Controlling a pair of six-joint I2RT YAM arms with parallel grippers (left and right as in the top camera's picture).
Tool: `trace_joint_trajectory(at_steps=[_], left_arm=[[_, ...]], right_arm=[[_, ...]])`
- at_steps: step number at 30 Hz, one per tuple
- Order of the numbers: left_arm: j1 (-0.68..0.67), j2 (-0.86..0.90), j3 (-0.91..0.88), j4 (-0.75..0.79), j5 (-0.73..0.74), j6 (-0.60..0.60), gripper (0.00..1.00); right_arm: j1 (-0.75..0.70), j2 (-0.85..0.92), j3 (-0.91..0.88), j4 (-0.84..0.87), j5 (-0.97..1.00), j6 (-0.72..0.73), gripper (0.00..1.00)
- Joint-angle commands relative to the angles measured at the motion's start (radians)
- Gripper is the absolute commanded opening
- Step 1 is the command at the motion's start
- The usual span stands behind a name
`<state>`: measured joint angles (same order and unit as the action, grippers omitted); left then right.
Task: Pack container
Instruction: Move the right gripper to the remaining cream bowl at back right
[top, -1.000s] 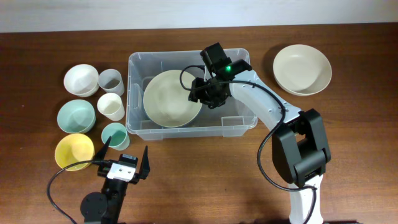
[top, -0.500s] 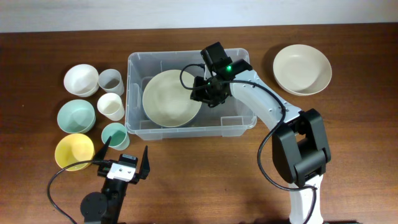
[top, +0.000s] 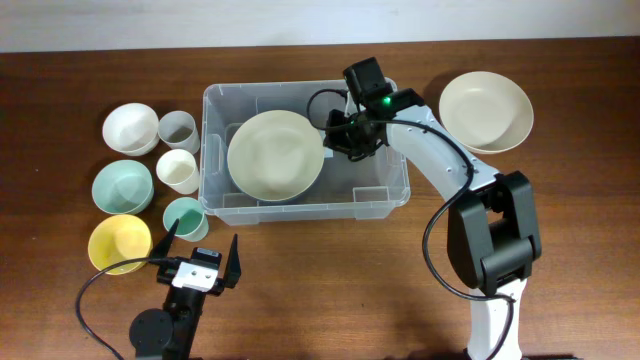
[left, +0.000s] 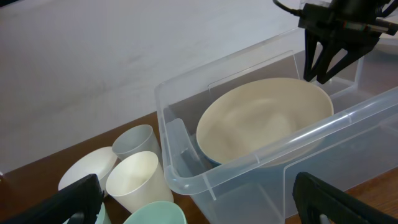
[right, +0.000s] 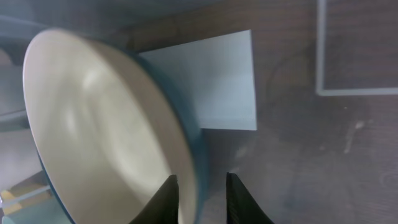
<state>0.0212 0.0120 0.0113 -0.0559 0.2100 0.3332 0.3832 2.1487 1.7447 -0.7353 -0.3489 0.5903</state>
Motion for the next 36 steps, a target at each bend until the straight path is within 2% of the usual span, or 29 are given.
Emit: trace_joint_trajectory(at_steps=[1, 7, 19, 22, 26, 27, 32, 36], left_arm=[[0.006, -0.006, -0.002, -0.005, 0.011, -0.003, 1.00], [0.006, -0.006, -0.002, -0.005, 0.011, -0.003, 1.00], [0.006, -0.006, -0.002, -0.005, 0.011, -0.003, 1.00], [0.006, -0.006, -0.002, -0.005, 0.011, -0.003, 1.00], [0.006, -0.006, -0.002, -0.005, 0.011, -0.003, 1.00], [0.006, -0.006, -0.002, -0.005, 0.011, -0.003, 1.00], [0.006, -0.006, -0.002, -0.005, 0.011, -0.003, 1.00], [0.006, -0.006, -0.002, -0.005, 0.011, -0.003, 1.00]], right_arm=[[-0.005, 0.005, 0.011, -0.002, -0.010, -0.006, 0.20], [-0.005, 0.005, 0.011, -0.001, -0.011, -0.005, 0.16], [-0.050, -0.035, 0.086, -0.008, -0.066, -0.064, 0.17], [-0.085, -0.072, 0.148, -0.041, -0.060, -0.096, 0.25], [-0.183, -0.110, 0.276, -0.141, -0.058, -0.112, 0.43], [-0.217, -0.115, 0.312, -0.169, -0.058, -0.112, 0.49], [-0.412, -0.123, 0.477, -0.318, -0.058, -0.112, 0.66], [-0.574, -0.123, 0.512, -0.397, -0.042, -0.111, 0.82]])
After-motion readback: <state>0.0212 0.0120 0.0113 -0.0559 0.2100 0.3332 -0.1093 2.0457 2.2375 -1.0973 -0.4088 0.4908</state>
